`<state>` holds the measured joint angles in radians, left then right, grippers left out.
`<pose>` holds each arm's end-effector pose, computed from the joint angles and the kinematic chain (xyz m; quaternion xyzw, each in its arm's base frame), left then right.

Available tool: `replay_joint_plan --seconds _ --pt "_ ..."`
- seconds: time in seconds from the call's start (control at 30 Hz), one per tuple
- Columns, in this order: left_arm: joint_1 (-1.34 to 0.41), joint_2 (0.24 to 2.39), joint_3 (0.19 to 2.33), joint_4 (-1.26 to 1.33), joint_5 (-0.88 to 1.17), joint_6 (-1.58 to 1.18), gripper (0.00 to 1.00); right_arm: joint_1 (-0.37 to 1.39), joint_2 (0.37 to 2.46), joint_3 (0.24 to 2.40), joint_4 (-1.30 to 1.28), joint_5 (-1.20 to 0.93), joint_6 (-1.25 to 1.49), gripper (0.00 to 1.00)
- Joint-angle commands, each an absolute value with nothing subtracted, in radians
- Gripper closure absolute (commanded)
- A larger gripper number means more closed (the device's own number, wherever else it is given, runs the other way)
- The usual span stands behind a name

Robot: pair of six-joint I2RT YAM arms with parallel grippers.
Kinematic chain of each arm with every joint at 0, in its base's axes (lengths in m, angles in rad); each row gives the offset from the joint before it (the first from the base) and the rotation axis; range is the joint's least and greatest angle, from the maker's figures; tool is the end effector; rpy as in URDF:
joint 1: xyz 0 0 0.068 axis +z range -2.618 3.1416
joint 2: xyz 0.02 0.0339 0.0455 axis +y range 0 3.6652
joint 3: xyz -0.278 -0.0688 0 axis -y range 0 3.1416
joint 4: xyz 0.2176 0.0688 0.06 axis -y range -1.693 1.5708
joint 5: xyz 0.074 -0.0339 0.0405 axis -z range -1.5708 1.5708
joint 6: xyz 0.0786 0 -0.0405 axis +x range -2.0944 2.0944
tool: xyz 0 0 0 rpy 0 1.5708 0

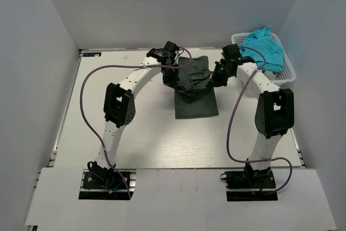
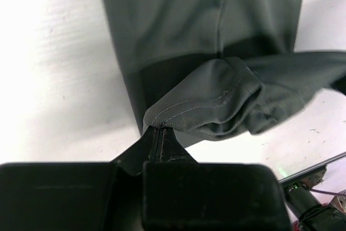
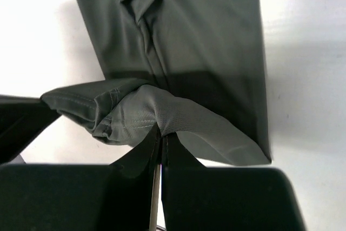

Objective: Fold and stack the t-shirts
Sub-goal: Fold the folded rectangular tshirt in 1/3 of the way

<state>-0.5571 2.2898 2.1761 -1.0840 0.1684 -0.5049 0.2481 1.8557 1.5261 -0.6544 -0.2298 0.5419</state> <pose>0.4016 -0.2657 0.2165 0.0411 0.9784 -0.1648 0.1175 0.3899 0.1172 0.2413 0.1064 0.9456 0.2119 0.2229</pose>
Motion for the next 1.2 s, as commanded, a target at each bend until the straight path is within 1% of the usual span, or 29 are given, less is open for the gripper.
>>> replay_joint_plan --seconds 0.0,0.2,0.33,0.37,0.4,0.43,0.47,0.5,0.53,0.63,0.67,0.7,0.73,0.77,0.8,0.83,0.87,0.93,0.97,1.03,1.07,1.17 --pt "-0.557 2.284 2.204 -1.026 0.228 -0.473 1.00 0.230 1.902 1.604 -0.653 -0.258 0.529 1.00" --pt "-0.539 2.358 2.238 -0.982 0.261 -0.463 1.00 0.216 1.977 1.644 -0.623 -0.233 0.567 1.00" --pt "-0.511 2.385 2.258 -0.971 0.238 -0.482 1.00 0.212 2.048 1.700 -0.609 -0.222 0.584 1.00" --pt "-0.511 2.394 2.258 -0.959 0.238 -0.491 0.99 0.210 2.055 1.703 -0.586 -0.224 0.581 1.00" --pt "-0.483 2.395 2.258 -0.944 0.238 -0.502 0.94 0.207 2.075 1.712 -0.563 -0.225 0.584 1.00" --pt "-0.473 2.395 2.258 -0.934 0.229 -0.502 0.85 0.209 2.094 1.735 -0.528 -0.224 0.581 0.97" --pt "-0.460 2.407 2.269 -0.934 0.229 -0.518 0.78 0.206 2.105 1.746 -0.514 -0.222 0.578 0.84" --pt "-0.434 2.419 2.295 -0.904 0.244 -0.518 0.54 0.198 2.123 1.758 -0.499 -0.218 0.569 0.73" --pt "-0.422 2.419 2.312 -0.904 0.256 -0.532 0.01 0.198 2.143 1.803 -0.480 -0.218 0.562 0.63" --pt "-0.387 2.399 2.335 -0.882 0.296 -0.541 0.00 0.192 2.126 1.829 -0.468 -0.234 0.525 0.26" --pt "-0.387 2.379 2.288 -0.870 0.296 -0.541 0.00 0.196 2.105 1.810 -0.462 -0.242 0.520 0.10" --pt "-0.387 2.328 2.257 -0.855 0.296 -0.532 0.00 0.201 2.083 1.757 -0.433 -0.251 0.503 0.10" --pt "-0.387 2.298 2.220 -0.845 0.296 -0.532 0.00 0.206 2.004 1.690 -0.393 -0.267 0.499 0.10" --pt "-0.387 2.269 2.139 -0.845 0.296 -0.516 0.00 0.209 1.978 1.611 -0.376 -0.287 0.499 0.10" --pt "-0.387 2.243 2.102 -0.833 0.307 -0.493 0.00 0.215 1.951 1.568 -0.324 -0.299 0.491 0.10" --pt "-0.396 2.196 2.038 -0.833 0.307 -0.492 0.00 0.222 1.878 1.527 -0.286 -0.329 0.489 0.10" --pt "-0.396 2.174 2.005 -0.833 0.307 -0.477 0.00 0.224 1.856 1.432 -0.273 -0.336 0.488 0.10" --pt "-0.423 2.137 1.924 -0.856 0.286 -0.457 0.00 0.238 1.803 1.381 -0.284 -0.321 0.472 0.10" --pt "-0.432 2.097 1.889 -0.856 0.285 -0.457 0.00 0.238 1.769 1.305 -0.278 -0.315 0.460 0.10" --pt "-0.449 2.056 1.812 -0.835 0.285 -0.457 0.00 0.244 1.737 1.273 -0.267 -0.327 0.454 0.10" --pt "-0.463 2.037 1.739 -0.821 0.301 -0.457 0.00 0.245 1.744 1.276 -0.261 -0.372 0.440 0.10" --pt "-0.474 1.961 1.609 -0.821 0.311 -0.480 0.00 0.278 1.805 1.363 -0.293 -0.489 0.387 0.10"
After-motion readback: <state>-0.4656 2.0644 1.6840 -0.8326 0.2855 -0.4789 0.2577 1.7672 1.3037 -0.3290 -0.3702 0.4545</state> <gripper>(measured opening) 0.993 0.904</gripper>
